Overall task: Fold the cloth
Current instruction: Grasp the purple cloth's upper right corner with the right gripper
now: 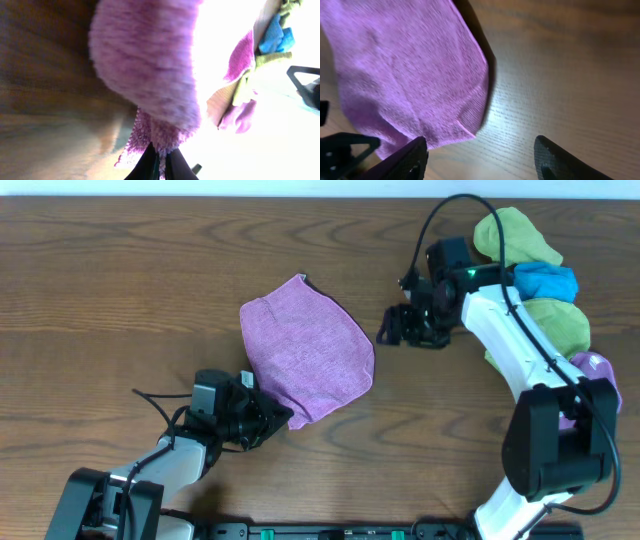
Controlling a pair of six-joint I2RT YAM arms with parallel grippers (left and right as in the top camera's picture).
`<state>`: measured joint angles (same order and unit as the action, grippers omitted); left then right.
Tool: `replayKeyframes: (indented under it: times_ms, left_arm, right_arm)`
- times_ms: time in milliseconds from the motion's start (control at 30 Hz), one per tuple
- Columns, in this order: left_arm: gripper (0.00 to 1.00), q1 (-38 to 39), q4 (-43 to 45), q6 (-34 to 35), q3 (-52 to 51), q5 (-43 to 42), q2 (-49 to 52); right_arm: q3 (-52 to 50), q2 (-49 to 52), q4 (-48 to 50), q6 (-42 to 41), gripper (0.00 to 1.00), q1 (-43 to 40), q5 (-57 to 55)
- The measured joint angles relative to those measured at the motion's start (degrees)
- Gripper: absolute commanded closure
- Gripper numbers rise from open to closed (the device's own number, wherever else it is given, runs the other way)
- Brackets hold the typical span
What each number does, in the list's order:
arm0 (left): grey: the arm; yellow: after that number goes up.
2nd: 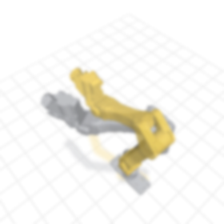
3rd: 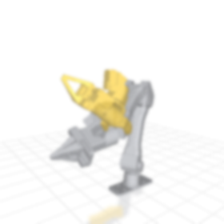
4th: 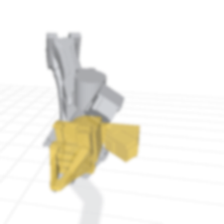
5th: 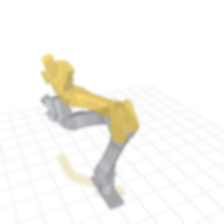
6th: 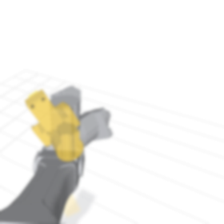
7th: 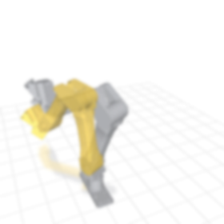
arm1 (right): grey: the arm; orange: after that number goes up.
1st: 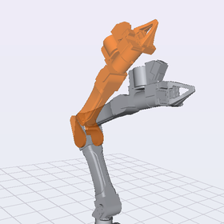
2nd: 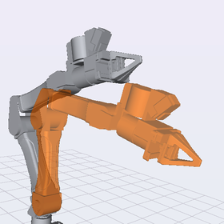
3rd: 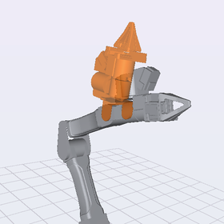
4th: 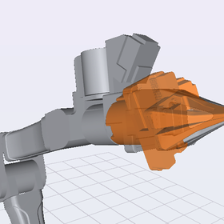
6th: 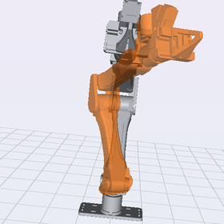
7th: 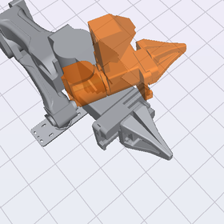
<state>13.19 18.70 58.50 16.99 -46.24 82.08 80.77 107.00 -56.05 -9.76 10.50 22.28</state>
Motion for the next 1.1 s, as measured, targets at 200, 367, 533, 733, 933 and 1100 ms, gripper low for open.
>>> replayKeyframes:
  times_ms: [200,367,533,733,933,1100]
  left_arm:
    - [0.94,0.0,0.3,0.0,2.4,-1.4,0.0]
    - [0.94,0.0,0.4,-0.1,2.9,-2.0,0.0]
    - [0.94,0.0,0.4,-0.3,2.9,-2.7,0.0]
    - [0.94,0.0,0.4,-0.5,2.9,-3.3,0.0]
    - [0.94,0.0,0.4,-0.5,2.9,-3.4,0.0]
    - [0.94,0.0,0.4,-0.5,2.9,-3.6,0.0]
  right_arm:
    - [-6.8,0.0,3.4,0.0,0.32,0.0,0.5]
    - [-10.7,0.0,7.8,-0.2,0.33,0.1,2.8]
    - [-11.8,0.0,10.4,-0.7,0.33,1.2,3.5]
    - [-11.9,0.0,13.9,-2.9,0.33,4.1,2.6]
    - [-11.9,0.0,14.8,-4.7,0.34,5.2,0.9]
    - [-11.9,0.2,14.9,-5.4,0.37,5.4,0.2]
